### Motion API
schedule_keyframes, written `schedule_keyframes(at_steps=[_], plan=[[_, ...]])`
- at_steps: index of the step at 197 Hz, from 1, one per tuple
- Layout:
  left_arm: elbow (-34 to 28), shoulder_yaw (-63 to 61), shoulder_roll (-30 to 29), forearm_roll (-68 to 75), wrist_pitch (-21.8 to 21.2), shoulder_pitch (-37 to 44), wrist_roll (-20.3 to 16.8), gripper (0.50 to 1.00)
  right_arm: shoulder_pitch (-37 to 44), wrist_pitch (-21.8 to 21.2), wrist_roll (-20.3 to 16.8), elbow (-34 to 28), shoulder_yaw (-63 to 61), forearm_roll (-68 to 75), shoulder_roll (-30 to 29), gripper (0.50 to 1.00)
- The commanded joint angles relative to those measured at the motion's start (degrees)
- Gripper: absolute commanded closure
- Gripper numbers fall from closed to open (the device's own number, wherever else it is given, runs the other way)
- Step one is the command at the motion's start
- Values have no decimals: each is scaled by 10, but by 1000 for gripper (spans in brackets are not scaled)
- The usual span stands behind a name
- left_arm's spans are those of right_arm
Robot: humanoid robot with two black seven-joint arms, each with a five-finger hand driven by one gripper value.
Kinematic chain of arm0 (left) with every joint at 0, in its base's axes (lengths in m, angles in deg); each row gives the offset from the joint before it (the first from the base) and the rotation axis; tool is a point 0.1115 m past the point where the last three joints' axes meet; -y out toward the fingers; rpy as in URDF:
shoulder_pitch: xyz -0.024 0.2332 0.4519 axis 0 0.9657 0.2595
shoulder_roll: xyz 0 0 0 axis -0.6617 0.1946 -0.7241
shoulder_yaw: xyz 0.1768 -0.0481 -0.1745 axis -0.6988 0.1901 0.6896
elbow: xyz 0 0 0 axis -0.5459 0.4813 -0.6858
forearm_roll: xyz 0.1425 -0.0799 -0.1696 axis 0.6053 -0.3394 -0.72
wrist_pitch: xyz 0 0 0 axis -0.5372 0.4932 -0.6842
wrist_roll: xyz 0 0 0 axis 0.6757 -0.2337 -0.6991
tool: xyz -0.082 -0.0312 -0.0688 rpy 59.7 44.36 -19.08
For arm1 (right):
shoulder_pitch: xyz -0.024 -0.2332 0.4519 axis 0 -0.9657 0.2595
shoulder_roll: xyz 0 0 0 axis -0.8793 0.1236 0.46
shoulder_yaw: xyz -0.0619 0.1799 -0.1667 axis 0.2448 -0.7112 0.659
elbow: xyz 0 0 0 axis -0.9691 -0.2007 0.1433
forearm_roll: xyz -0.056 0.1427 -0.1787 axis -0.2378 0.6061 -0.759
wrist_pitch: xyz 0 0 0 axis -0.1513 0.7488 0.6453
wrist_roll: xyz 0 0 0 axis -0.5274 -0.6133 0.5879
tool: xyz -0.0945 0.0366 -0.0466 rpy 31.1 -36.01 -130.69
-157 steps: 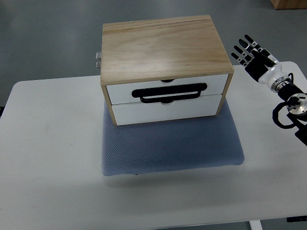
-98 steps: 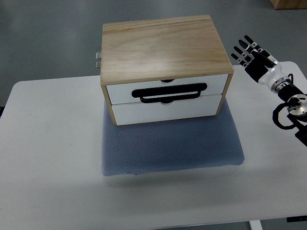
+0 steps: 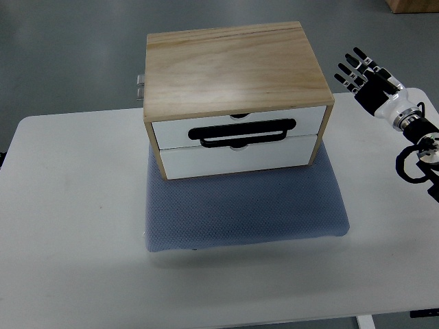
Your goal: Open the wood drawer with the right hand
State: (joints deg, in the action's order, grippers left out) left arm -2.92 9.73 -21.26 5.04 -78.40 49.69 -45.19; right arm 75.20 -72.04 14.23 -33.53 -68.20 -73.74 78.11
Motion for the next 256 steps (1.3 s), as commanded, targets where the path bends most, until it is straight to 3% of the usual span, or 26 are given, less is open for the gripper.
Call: schedule_keyframes(at_steps=[1, 144, 174, 189, 217, 227, 228, 236, 256], plan=[[-3, 0, 0, 0, 0, -1, 0, 500, -2, -4, 0, 1, 0, 0, 8, 556], [-3, -1, 0, 0, 0, -1, 0, 500, 4, 6, 8, 0, 0, -132, 38, 556], [-3, -1, 0, 0, 0, -1, 0, 500, 11, 7, 23, -19, 13, -151, 78, 556], [-3, -1, 0, 0, 0, -1, 0, 500, 21, 14, 40, -41, 55, -156, 104, 556], [-3, -1, 0, 0, 0, -1, 0, 500, 69, 40, 108, -81, 191, -153, 175, 556], [-3, -1, 0, 0, 0, -1, 0, 500, 69, 40, 108, -81, 191, -153, 175, 556], [-3, -1, 0, 0, 0, -1, 0, 500, 92, 47, 132, -105, 232, -151, 199, 556], [-3, -1, 0, 0, 0, -1, 0, 500, 108, 50, 149, -123, 259, -151, 212, 556], [-3, -1, 0, 0, 0, 0, 0, 500, 137, 43, 166, -143, 301, -150, 235, 556]])
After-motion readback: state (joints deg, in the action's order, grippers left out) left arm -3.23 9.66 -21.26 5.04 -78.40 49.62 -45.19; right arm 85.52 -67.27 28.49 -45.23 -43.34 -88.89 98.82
